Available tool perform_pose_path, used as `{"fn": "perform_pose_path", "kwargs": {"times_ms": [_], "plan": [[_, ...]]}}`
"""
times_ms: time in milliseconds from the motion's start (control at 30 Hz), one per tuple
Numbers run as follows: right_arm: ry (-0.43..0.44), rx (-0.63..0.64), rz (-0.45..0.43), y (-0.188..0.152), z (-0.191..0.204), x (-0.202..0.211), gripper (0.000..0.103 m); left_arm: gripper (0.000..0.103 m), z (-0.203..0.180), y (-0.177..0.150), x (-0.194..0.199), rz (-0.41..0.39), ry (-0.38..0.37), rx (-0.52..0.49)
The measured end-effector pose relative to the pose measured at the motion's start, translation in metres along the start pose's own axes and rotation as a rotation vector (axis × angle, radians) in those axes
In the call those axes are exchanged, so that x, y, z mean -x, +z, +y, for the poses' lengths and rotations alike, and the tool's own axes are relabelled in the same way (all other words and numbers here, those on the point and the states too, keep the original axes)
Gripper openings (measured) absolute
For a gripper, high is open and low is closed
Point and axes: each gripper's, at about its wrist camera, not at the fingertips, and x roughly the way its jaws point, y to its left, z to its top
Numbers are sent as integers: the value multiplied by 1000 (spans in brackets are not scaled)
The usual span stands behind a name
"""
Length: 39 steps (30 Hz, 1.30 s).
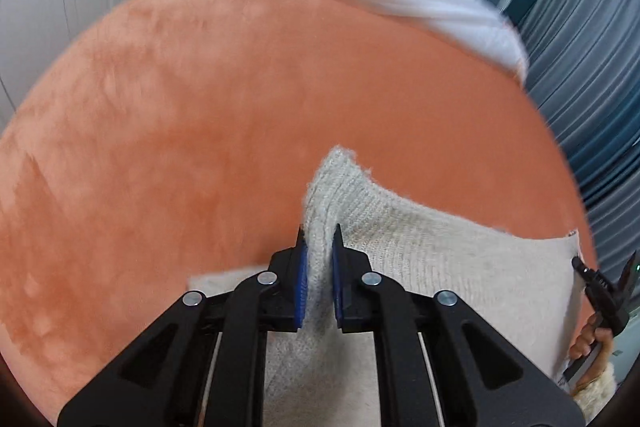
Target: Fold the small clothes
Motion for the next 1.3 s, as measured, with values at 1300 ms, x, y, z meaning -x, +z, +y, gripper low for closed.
{"fn": "perform_pose_path", "kwargs": {"times_ms": [1300], "plan": [[-60, 96, 101, -139, -2, 102, 3, 33, -53, -186, 56, 28, 200, -107]]}}
